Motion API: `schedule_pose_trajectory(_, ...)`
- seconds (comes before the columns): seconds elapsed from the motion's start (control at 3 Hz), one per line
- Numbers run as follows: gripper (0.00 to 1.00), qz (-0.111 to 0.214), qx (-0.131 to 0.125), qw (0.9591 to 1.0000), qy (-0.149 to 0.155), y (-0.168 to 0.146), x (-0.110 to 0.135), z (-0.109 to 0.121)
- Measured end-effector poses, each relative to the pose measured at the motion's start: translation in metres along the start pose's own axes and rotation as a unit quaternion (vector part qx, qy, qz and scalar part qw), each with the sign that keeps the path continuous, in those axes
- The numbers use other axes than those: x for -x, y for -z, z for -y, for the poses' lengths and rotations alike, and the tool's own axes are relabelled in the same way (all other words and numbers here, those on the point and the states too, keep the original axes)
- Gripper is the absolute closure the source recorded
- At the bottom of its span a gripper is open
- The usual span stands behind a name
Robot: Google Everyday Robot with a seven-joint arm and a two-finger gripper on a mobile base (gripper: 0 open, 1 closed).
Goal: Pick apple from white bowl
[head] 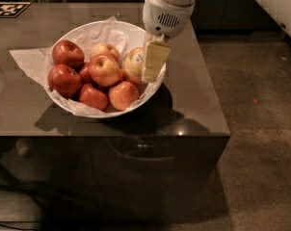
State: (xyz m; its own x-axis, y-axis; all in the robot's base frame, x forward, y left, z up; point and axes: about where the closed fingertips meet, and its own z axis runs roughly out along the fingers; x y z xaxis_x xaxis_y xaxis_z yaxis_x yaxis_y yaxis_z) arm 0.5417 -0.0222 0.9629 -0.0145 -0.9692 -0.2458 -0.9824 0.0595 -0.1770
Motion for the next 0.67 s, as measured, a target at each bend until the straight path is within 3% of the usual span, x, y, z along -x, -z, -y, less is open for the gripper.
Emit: schedule_pose_trajectory(0.67, 1.00, 0.016, -0.020, 0.9996, 0.010, 0.025, 0.006, 0.005)
